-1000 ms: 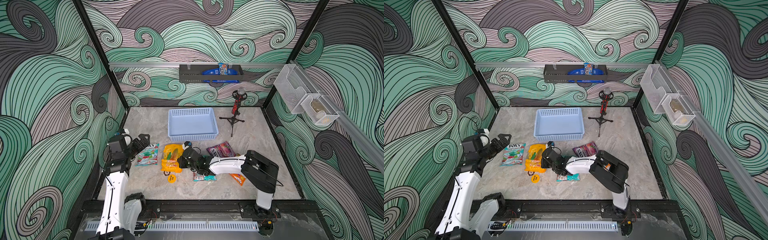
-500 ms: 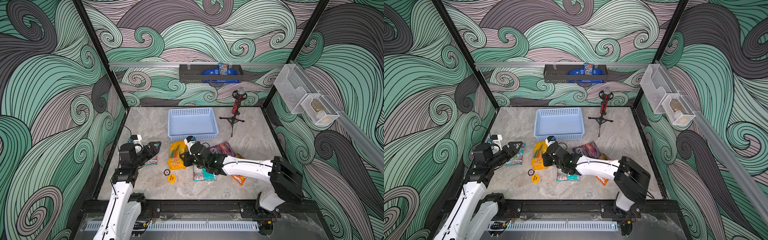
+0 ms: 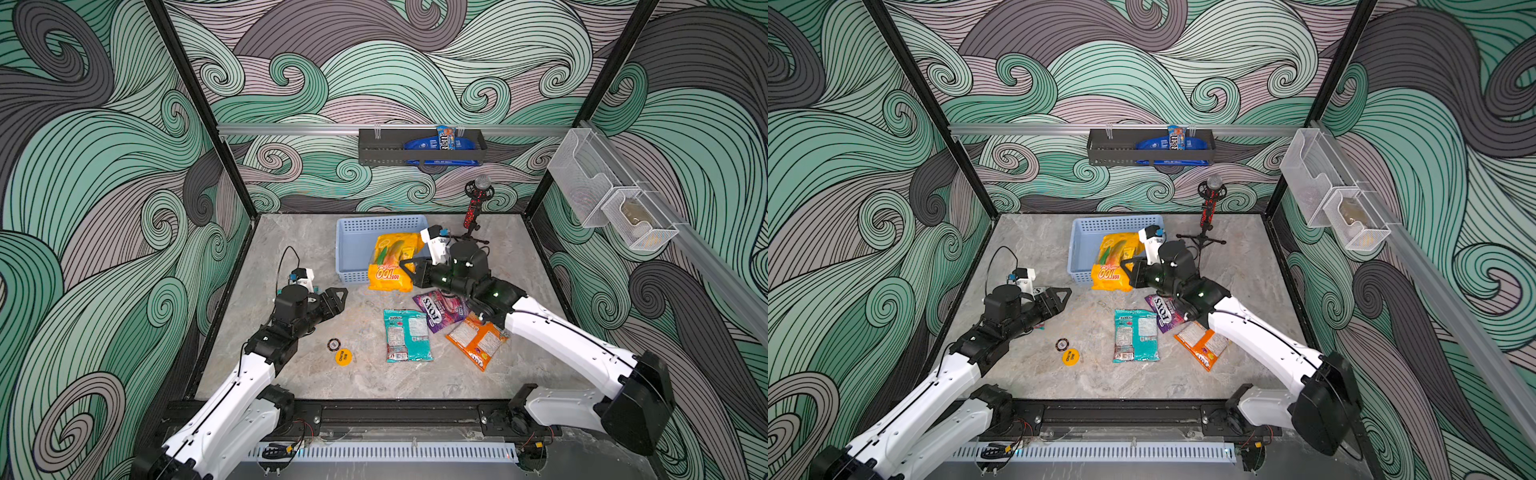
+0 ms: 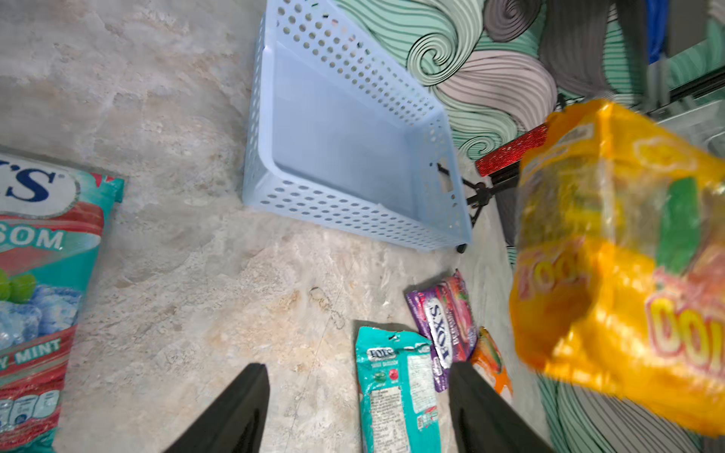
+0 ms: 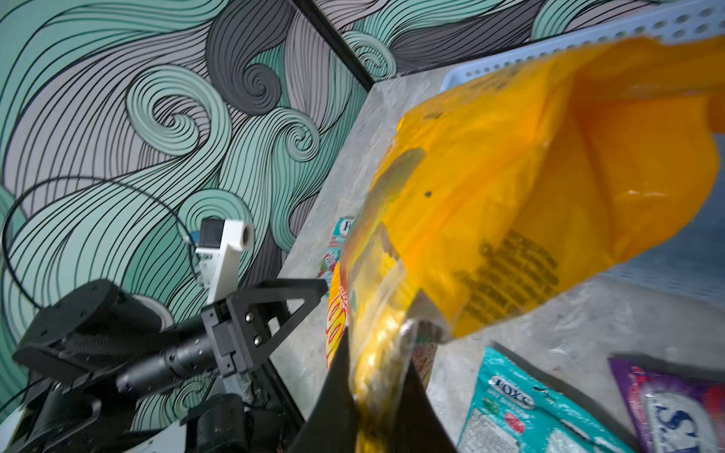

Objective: Put the candies in the basket
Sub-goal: Pick up the candy at the center of the board, then place the candy in the basket.

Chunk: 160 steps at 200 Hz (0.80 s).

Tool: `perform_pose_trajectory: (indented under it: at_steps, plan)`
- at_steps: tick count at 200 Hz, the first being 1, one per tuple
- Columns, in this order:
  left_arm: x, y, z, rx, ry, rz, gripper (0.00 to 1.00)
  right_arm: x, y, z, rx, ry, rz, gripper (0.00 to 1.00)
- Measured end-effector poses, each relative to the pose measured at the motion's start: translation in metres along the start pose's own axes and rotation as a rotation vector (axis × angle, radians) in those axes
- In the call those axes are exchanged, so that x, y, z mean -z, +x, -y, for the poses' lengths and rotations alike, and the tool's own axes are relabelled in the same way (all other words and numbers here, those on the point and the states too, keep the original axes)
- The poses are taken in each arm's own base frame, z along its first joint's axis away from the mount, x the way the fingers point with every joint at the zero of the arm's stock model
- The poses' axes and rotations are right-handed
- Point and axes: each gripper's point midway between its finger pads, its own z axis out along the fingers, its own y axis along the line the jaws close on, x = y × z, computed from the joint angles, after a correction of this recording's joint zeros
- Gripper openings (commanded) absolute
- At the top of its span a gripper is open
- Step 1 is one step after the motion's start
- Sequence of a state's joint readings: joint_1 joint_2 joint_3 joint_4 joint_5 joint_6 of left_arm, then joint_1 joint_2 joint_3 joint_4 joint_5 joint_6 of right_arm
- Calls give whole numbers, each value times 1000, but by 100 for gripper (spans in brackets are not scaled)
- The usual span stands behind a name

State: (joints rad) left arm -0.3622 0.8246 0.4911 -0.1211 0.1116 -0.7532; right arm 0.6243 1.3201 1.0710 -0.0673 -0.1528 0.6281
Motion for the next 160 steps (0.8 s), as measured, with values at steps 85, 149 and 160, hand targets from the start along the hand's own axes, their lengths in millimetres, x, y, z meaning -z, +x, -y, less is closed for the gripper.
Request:
perform_pose_trajectory:
  at_steps: [85,149,160]
  plan:
    - [12,-22,-13,41,-92,151,79,-167,-53,58,18,73,-185,0]
    - [16,-28,-20,55,-126,186,80,-234,6,90,-36,95,-373,0]
    - [16,-27,-20,57,-127,185,79,-232,13,91,-41,101,-398,0]
